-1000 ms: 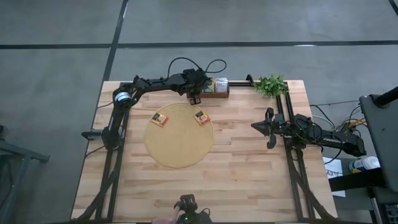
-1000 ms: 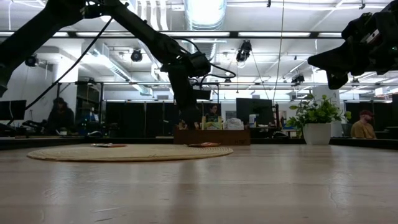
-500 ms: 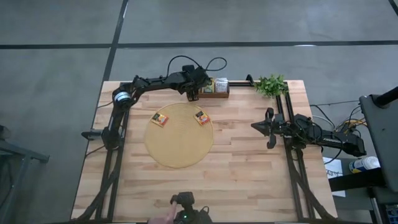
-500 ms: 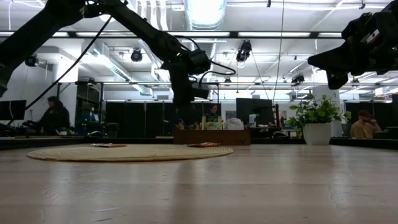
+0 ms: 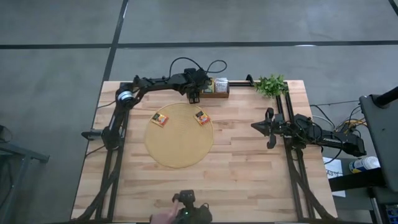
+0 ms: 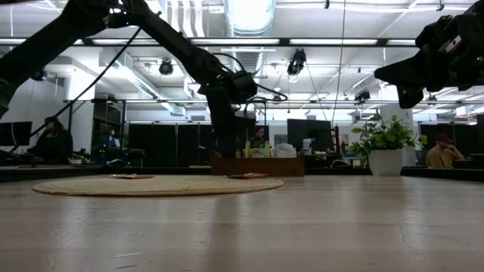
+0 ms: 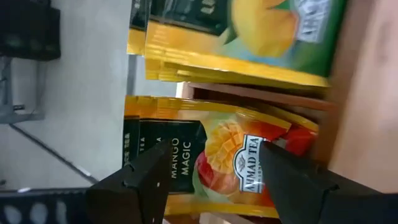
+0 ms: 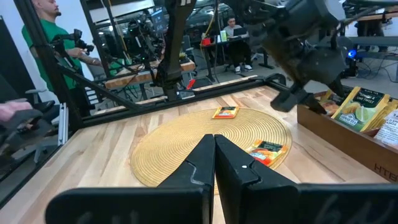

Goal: Pick & Place Tea
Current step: Put the bottom orange tea bag into the left section of the wooden organizer

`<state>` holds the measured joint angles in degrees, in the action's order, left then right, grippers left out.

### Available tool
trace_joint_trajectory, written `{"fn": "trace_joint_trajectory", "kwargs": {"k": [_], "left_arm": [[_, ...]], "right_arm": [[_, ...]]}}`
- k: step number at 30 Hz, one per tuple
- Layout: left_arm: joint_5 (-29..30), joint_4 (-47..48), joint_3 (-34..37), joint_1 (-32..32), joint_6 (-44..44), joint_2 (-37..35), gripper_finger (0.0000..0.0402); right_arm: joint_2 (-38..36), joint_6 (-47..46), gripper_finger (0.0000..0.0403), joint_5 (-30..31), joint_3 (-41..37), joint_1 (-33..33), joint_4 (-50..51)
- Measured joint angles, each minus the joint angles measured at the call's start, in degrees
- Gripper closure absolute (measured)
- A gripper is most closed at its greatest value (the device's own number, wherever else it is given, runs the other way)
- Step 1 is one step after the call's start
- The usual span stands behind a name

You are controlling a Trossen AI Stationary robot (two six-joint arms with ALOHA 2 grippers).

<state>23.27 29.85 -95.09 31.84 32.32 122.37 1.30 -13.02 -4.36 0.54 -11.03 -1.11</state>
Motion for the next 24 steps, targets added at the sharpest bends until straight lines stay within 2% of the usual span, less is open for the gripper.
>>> {"fn": "trace_joint_trajectory", "kwargs": {"k": [5,12,24], "left_arm": [[4.3,-0.9,0.0,0.3,0.5,1.3,0.0168],[6.4,-5.3,-0.9,0.6,3.0,1.5,0.0168],[7.3,-3.2,-1.2,0.8,3.0,1.4,0.0168]], "right_arm": [[0.0,0.0,0.0394,0.0,0.0,0.0,0.0],[0.0,0.0,0.0394,0.0,0.0,0.0,0.0],[0.0,0.0,0.0394,0.0,0.0,0.0,0.0]]}}
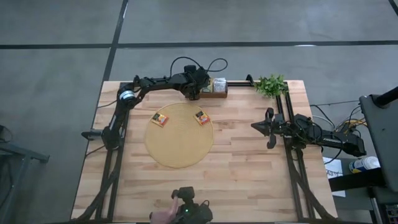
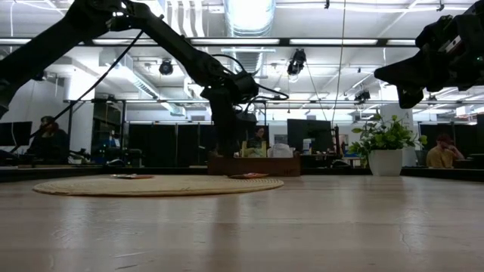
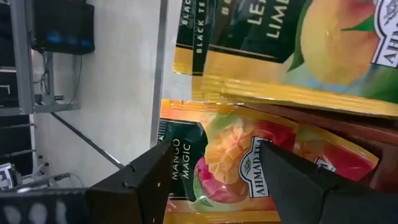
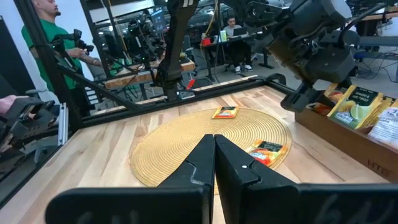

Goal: Pick & Place Tea
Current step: Put the bottom orange tea bag into the left section of the wooden organizer, then put the left orange tea bag into the left section of the wooden organizer

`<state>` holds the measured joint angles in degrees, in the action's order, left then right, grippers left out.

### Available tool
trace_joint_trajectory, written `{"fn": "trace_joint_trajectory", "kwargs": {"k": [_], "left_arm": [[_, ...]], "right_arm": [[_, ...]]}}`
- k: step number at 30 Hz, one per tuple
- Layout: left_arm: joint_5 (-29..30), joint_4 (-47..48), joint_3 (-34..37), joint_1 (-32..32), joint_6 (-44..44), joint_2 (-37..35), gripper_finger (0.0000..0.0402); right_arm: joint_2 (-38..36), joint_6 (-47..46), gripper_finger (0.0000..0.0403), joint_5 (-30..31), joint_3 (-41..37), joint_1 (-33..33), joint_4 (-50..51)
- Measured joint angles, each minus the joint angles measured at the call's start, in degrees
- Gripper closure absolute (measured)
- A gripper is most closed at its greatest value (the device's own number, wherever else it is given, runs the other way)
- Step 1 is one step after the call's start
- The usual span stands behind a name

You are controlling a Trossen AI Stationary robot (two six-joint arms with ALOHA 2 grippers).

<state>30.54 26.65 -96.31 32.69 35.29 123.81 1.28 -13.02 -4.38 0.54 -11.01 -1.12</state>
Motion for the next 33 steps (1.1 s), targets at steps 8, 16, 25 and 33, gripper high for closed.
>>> {"fn": "trace_joint_trajectory", "kwargs": {"k": [8,16,25,33], "left_arm": [[-0.1,4.1,-0.1,-0.8,-2.7,-1.5,0.0168],[-4.9,8.7,-0.2,-1.6,-6.3,-4.3,0.0168],[-13.5,13.5,-0.1,-2.3,-10.5,-9.5,0.0168],[-19.2,15.3,-0.1,-2.4,-22.7,-18.3,0.0168]], "right_arm": [[0.0,0.0,0.0394,0.0,0.0,0.0,0.0],[0.0,0.0,0.0394,0.0,0.0,0.0,0.0],[0.0,0.0,0.0394,0.0,0.0,0.0,0.0],[0.0,0.0,0.0394,0.0,0.0,0.0,0.0]]}}
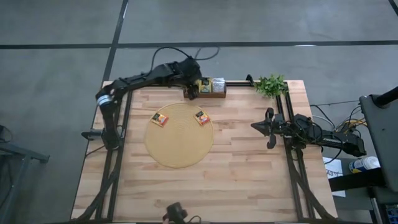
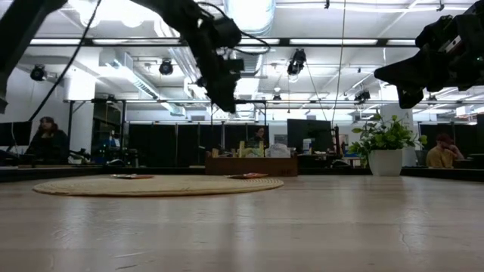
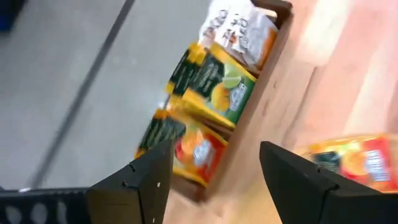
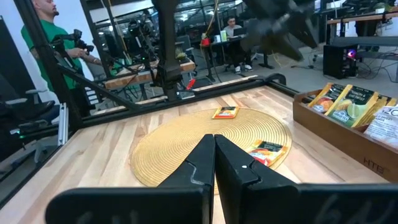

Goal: Pick & Place Tea
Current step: Put the left orange tea bag into the left section of the wooden organizer

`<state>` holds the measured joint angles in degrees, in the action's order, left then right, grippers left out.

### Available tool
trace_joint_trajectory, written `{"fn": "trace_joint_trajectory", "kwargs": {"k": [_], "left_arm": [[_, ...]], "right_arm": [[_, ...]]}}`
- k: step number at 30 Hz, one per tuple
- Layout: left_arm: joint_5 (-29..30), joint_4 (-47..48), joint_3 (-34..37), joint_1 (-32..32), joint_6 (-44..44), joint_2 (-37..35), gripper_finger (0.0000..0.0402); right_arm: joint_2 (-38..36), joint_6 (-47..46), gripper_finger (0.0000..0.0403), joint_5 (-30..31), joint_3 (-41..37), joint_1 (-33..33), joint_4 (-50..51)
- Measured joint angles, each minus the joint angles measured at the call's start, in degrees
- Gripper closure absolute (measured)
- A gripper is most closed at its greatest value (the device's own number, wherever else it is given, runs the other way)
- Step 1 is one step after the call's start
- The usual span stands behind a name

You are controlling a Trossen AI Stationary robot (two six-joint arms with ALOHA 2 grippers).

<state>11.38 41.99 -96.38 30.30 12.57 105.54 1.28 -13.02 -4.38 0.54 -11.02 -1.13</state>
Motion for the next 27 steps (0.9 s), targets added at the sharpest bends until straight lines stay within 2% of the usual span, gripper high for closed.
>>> {"fn": "trace_joint_trajectory", "kwargs": {"k": [3,8,17,22,27], "left_arm": [[-0.1,4.3,0.0,0.0,-8.7,-2.9,0.0168],[0.6,13.5,0.0,-0.2,-17.1,-6.1,0.0168],[5.1,30.9,0.1,-0.8,-33.3,-6.0,0.0168],[4.9,33.6,3.4,-1.1,-38.4,-5.9,0.0168],[0.5,34.5,10.4,-2.0,-40.9,-5.9,0.0168]], "right_arm": [[0.0,0.0,0.0394,0.0,0.0,0.0,0.0],[0.0,0.0,0.0394,0.0,0.0,0.0,0.0],[0.0,0.0,0.0394,0.0,0.0,0.0,0.0],[0.0,0.0,0.0394,0.0,0.0,0.0,0.0],[0.0,0.0,0.0394,0.0,0.0,0.0,0.0]]}}
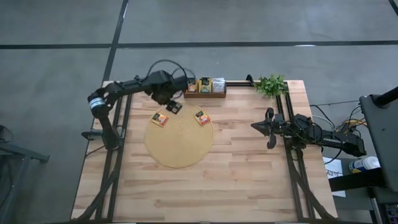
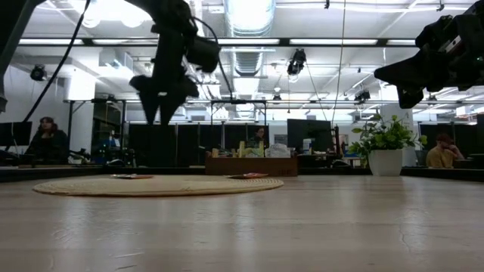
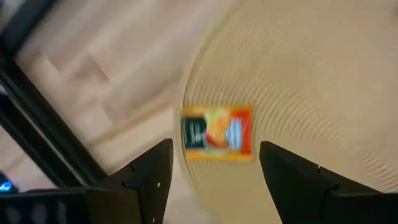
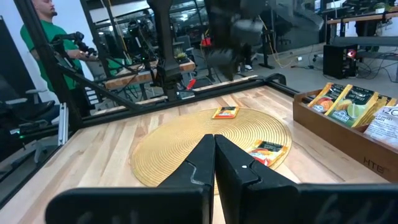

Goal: Pick & Place Tea
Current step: Put the left orange tea bag into the left section of the wooden organizer

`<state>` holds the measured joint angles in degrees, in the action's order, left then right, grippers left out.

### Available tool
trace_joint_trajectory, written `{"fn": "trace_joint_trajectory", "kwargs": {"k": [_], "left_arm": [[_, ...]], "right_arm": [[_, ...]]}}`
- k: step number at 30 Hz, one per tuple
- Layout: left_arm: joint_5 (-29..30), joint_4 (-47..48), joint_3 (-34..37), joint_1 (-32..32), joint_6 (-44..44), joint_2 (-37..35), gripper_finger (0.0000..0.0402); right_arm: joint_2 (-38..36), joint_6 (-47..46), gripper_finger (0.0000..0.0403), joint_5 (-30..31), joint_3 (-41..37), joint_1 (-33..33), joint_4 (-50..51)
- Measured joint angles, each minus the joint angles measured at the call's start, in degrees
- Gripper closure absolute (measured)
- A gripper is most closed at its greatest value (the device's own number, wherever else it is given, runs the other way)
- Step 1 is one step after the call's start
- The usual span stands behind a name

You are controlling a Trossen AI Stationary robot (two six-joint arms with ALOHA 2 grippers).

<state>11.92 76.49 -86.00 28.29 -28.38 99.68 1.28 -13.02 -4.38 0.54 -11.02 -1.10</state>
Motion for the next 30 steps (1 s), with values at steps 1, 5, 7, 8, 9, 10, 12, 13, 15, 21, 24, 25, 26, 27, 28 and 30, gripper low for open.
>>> {"fn": "trace_joint_trajectory", "kwargs": {"k": [1,5,7,8,9,10,12,13,15,21,24,25,26,27,28,30], "left_arm": [[-0.2,-0.1,1.7,-0.4,-0.3,0.0,0.0168],[-0.9,-3.4,9.0,-1.9,-0.9,-0.4,0.0168],[-2.2,-6.0,12.4,-2.6,-1.5,-0.5,0.0168],[-2.7,-7.2,14.0,-2.9,-1.9,-0.5,0.0168],[-3.1,-8.5,15.7,-3.1,-2.1,-0.5,0.0168],[-3.6,-9.9,17.3,-3.4,-2.2,-0.5,0.0168],[-4.9,-13.4,20.0,-3.7,-2.0,-0.5,0.0168],[-5.9,-15.0,21.0,-3.7,-2.0,-0.6,0.0168],[-7.3,-17.7,22.6,-3.7,-2.2,-0.6,0.0168],[-7.4,-21.6,23.5,-3.6,-3.2,-0.7,0.0168],[-7.4,-21.9,23.0,-3.6,-3.2,-0.7,0.0168],[-7.4,-22.3,22.9,-3.6,-3.2,-0.7,0.0168],[-7.2,-22.6,22.9,-3.5,-3.2,-0.7,0.0168],[-7.0,-22.6,22.9,-3.5,-3.2,-0.7,0.0168],[-6.7,-22.5,22.9,-3.5,-3.2,-0.7,0.0168],[-5.7,-22.6,23.1,-3.3,-3.0,-0.7,0.0168]], "right_arm": [[0.0,0.0,0.0394,0.0,0.0,0.0,0.0],[0.0,0.0,0.0394,0.0,0.0,0.0,0.0],[0.0,0.0,0.0394,0.0,0.0,0.0,0.0],[0.0,0.0,0.0394,0.0,0.0,0.0,0.0],[0.0,0.0,0.0394,0.0,0.0,0.0,0.0],[0.0,0.0,0.0394,0.0,0.0,0.0,0.0],[0.0,0.0,0.0394,0.0,0.0,0.0,0.0],[0.0,0.0,0.0394,0.0,0.0,0.0,0.0],[0.0,0.0,0.0394,0.0,0.0,0.0,0.0],[0.0,0.0,0.0394,0.0,0.0,0.0,0.0],[0.0,0.0,0.0394,0.0,0.0,0.0,0.0],[0.0,0.0,0.0394,0.0,0.0,0.0,0.0],[0.0,0.0,0.0394,0.0,0.0,0.0,0.0],[0.0,0.0,0.0394,0.0,0.0,0.0,0.0],[0.0,0.0,0.0394,0.0,0.0,0.0,0.0],[0.0,0.0,0.0394,0.0,0.0,0.0,0.0]]}}
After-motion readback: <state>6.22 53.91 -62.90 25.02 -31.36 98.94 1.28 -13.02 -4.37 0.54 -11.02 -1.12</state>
